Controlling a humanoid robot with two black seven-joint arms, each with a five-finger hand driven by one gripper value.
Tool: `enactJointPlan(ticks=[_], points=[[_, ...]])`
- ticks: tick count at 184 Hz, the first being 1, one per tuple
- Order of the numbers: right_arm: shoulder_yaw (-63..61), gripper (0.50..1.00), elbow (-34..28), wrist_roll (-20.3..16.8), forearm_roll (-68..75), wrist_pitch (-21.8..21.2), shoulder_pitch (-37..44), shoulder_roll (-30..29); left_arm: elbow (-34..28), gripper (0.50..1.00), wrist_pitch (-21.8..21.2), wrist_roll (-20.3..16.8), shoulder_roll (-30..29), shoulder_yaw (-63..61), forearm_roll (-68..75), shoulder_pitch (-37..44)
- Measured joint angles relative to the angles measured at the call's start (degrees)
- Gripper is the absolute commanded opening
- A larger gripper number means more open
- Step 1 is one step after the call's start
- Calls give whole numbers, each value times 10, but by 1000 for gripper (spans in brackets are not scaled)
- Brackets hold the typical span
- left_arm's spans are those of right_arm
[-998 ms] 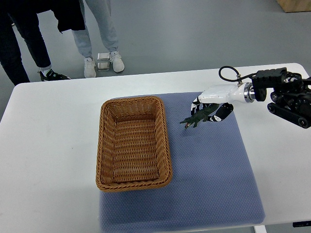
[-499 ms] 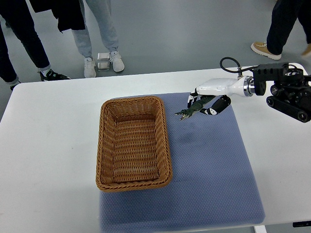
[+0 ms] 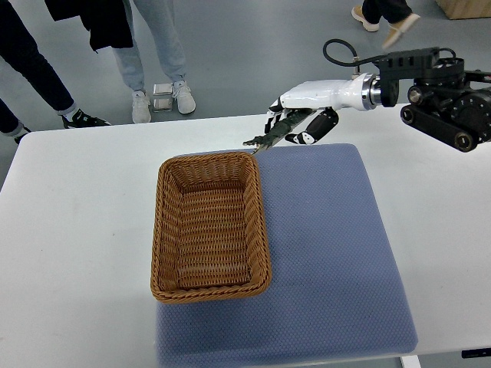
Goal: Place crocodile in brown basket with right hand
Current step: 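Lower the crocodile into the wicker basket and open the right hand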
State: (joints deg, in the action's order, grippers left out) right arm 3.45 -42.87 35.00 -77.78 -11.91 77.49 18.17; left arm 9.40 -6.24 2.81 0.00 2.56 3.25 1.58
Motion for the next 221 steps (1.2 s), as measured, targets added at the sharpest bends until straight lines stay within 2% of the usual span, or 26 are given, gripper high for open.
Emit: enactJointPlan(ticks=[55, 87, 104, 107, 108, 109, 110, 111, 112, 113, 114, 115, 116, 117, 118, 119, 125, 134, 137, 180, 221], points=[[3, 500, -5, 0, -6, -4, 24, -113, 0, 1000, 0, 0, 0, 0, 0, 0], [10, 500, -3, 0, -13, -3, 16, -150, 0, 1000, 0, 0, 0, 0, 0, 0], [11, 564, -1, 0, -14, -1, 5, -154, 0, 1000, 0, 0, 0, 0, 0, 0], [11, 606, -1, 0, -14, -1, 3, -154, 0, 1000, 0, 0, 0, 0, 0, 0], [11, 607, -1, 0, -14, -1, 3, -154, 0, 1000, 0, 0, 0, 0, 0, 0], [11, 633, -1, 0, -14, -1, 2, -154, 0, 1000, 0, 0, 0, 0, 0, 0], [11, 633, -1, 0, -14, -1, 2, -154, 0, 1000, 0, 0, 0, 0, 0, 0], [11, 668, -1, 0, -14, -1, 1, -154, 0, 1000, 0, 0, 0, 0, 0, 0], [11, 668, -1, 0, -14, -1, 1, -154, 0, 1000, 0, 0, 0, 0, 0, 0], [11, 704, -1, 0, -14, -1, 0, -154, 0, 1000, 0, 0, 0, 0, 0, 0], [11, 705, -1, 0, -14, -1, 0, -154, 0, 1000, 0, 0, 0, 0, 0, 0], [11, 741, -1, 0, -14, -1, -1, -154, 0, 1000, 0, 0, 0, 0, 0, 0], [11, 742, -1, 0, -14, -1, -1, -154, 0, 1000, 0, 0, 0, 0, 0, 0], [11, 776, -1, 0, -14, -1, -2, -154, 0, 1000, 0, 0, 0, 0, 0, 0], [11, 776, -1, 0, -14, -1, -2, -154, 0, 1000, 0, 0, 0, 0, 0, 0], [11, 805, -1, 0, -14, -1, -3, -154, 0, 1000, 0, 0, 0, 0, 0, 0], [11, 854, -1, 0, -14, 0, -5, -154, 0, 1000, 0, 0, 0, 0, 0, 0], [11, 885, 0, 0, -14, 1, -9, -153, 0, 1000, 0, 0, 0, 0, 0, 0], [11, 919, 0, 0, -14, 1, -10, -153, 0, 1000, 0, 0, 0, 0, 0, 0], [8, 928, 3, 0, -6, 1, -16, -141, 0, 1000, 0, 0, 0, 0, 0, 0], [-32, 928, 4, 0, 49, -18, -16, -89, 0, 1000, 0, 0, 0, 0, 0, 0]])
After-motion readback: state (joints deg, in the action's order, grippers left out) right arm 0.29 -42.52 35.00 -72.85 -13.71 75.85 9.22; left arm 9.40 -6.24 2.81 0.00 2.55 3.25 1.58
